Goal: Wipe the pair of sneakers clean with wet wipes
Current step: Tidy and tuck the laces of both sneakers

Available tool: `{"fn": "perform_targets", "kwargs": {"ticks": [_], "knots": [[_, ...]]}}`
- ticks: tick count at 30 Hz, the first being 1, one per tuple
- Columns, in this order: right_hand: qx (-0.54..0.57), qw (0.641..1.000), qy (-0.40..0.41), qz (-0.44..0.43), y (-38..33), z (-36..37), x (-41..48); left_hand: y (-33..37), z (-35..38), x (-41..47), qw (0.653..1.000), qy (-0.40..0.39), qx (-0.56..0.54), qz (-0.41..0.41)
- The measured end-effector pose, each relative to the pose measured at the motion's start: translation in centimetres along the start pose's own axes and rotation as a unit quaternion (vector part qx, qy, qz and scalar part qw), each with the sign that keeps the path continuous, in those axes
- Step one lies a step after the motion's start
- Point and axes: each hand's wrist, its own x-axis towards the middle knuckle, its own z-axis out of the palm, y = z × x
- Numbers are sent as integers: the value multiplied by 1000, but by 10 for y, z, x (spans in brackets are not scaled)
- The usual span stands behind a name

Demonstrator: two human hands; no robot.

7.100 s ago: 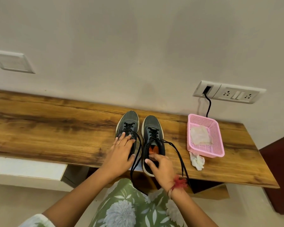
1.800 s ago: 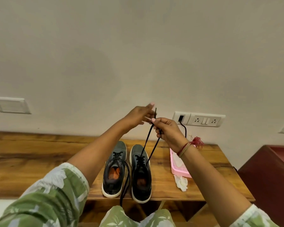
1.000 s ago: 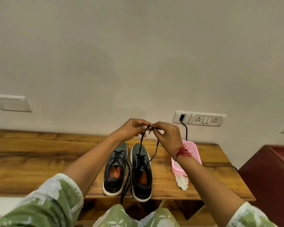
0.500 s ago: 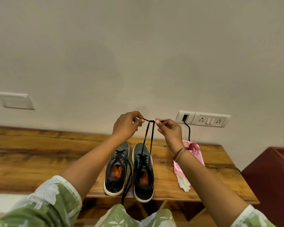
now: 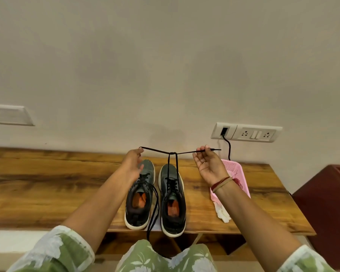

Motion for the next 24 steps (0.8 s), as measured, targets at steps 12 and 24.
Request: {"fn": "perform_targets", "kwargs": {"ticks": [12,24], "knots": [[-661,693,-168,-236,-7,-2,12,-5,16,0,821,-165,397,374],[-851,444,-117,-253,-5,-43,26,-16,-13,19,536,-156,711,427]]}}
